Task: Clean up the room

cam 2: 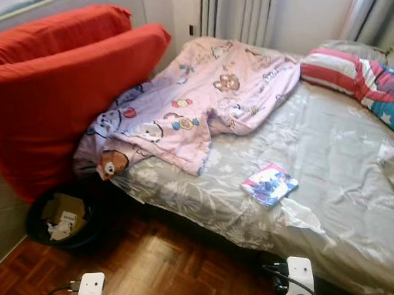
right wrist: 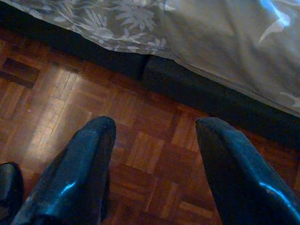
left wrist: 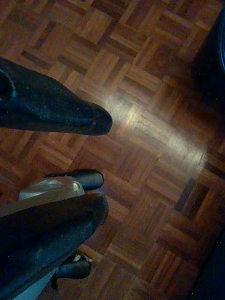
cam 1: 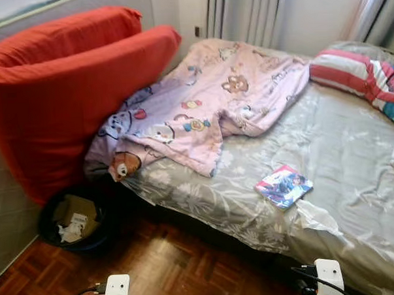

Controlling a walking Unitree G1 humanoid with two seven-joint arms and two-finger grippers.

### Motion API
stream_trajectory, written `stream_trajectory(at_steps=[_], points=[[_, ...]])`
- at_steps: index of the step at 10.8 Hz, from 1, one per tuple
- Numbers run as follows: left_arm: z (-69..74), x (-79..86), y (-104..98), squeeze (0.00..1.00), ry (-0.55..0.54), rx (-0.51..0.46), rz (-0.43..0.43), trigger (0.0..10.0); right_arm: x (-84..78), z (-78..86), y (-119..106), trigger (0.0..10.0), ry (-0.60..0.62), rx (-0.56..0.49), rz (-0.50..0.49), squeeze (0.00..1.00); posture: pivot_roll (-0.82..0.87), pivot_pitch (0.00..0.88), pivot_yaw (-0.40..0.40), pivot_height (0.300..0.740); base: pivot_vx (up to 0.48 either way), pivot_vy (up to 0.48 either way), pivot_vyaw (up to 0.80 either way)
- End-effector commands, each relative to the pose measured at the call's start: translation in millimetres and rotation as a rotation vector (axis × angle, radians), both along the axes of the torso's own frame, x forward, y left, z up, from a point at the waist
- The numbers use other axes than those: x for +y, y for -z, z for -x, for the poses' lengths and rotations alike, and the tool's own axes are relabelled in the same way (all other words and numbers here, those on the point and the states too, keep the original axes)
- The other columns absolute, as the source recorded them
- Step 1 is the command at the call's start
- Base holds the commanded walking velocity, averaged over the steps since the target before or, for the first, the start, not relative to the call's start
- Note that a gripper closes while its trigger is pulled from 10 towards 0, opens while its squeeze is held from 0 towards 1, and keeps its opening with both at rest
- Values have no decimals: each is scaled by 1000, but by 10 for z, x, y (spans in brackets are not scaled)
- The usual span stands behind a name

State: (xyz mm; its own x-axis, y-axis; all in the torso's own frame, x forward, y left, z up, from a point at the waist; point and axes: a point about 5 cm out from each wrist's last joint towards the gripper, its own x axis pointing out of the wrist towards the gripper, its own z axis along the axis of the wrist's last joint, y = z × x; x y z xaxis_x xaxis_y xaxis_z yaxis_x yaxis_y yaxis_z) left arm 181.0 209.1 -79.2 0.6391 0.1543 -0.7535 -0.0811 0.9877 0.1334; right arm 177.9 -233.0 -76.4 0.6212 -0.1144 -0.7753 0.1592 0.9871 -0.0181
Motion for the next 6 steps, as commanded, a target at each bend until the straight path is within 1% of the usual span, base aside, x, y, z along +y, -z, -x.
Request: stream_trajectory(at_steps=[1,4,6], points=[[49,22,21,0,-24,13,9,10000,-10,23,9,10000,1,11,0,0,159,50,-44,740,262,0,0],[50,23,22,0,-21,15,10,10000,-4,25,13,10000,-4,17,-4,0,161,48,-40,740,274,0,0],[52,27,22,0,-17,16,8,10000,1,27,15,10000,-8,17,-6,0,161,44,-39,740,292,0,-544]])
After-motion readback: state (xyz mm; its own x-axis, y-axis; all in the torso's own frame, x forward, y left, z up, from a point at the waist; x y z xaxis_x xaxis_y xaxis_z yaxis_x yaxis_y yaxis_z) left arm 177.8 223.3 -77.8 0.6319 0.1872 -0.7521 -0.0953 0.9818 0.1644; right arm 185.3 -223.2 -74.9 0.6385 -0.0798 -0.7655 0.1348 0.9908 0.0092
